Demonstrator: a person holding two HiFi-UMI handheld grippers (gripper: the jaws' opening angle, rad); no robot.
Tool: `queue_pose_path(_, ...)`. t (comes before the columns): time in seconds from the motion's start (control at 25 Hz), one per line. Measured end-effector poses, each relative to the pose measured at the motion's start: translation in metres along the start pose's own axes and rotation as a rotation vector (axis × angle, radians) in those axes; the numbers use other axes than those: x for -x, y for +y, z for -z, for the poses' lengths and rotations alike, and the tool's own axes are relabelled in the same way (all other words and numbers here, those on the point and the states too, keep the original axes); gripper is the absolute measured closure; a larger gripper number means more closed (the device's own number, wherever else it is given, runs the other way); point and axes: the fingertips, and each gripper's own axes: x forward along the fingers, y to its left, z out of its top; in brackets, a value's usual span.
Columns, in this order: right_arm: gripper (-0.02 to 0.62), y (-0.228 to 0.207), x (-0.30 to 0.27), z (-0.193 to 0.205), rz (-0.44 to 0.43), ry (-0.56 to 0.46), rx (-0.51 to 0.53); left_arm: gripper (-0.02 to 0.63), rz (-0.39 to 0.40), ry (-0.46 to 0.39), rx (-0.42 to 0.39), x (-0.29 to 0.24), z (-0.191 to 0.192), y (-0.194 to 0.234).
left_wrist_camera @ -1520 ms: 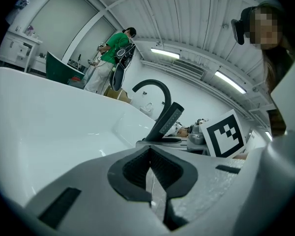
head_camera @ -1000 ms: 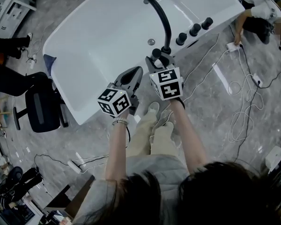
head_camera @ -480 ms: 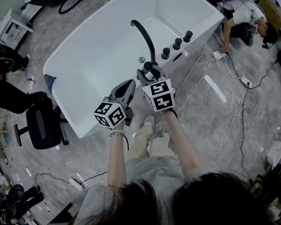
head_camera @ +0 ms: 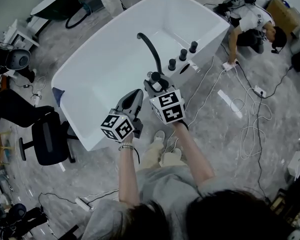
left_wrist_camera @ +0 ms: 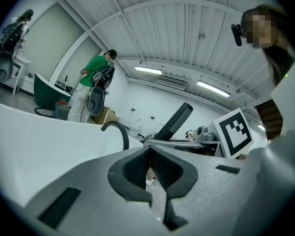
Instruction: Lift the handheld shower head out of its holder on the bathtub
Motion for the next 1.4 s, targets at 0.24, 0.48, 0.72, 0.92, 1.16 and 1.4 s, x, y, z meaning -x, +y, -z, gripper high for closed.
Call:
queue_pose_path(0.24, 0.462, 0.006, 0.023, -0.018, -0.005, -0.037, 0.019, 0.601, 0.005, -0.035, -0.026, 0.011, -0.014, -0.022)
queue_pose_path(0.48, 0.462, 0.012, 0.051, -0.033, -0.010, -0.074, 0.050, 0.601, 0.015, -0.070, -0.059, 0.021, -0.025, -0.050)
queue_pose_path(0.72, 0.462, 0.023, 0.075, -0.048, -0.005, -0.112, 0.066, 0.601, 0.020, -0.108, -0.086, 0.039, -0.036, -0.070)
queue_pose_path(0.92, 0.462, 0.028, 0.093, -0.058, 0.006, -0.142, 0.068, 0.601, 0.022, -0.128, -0.097, 0.050, -0.041, -0.082)
queue_pose_path(1.16, 0.462, 0.034, 0.114, -0.068, 0.021, -0.173, 0.070, 0.601, 0.039, -0.138, -0.122, 0.058, -0.050, -0.097)
queue_pose_path(1.4, 0.462, 0.039, 0.133, -0.079, 0.033, -0.213, 0.065, 0.601, 0.053, -0.160, -0.151, 0.065, -0.061, -0.111)
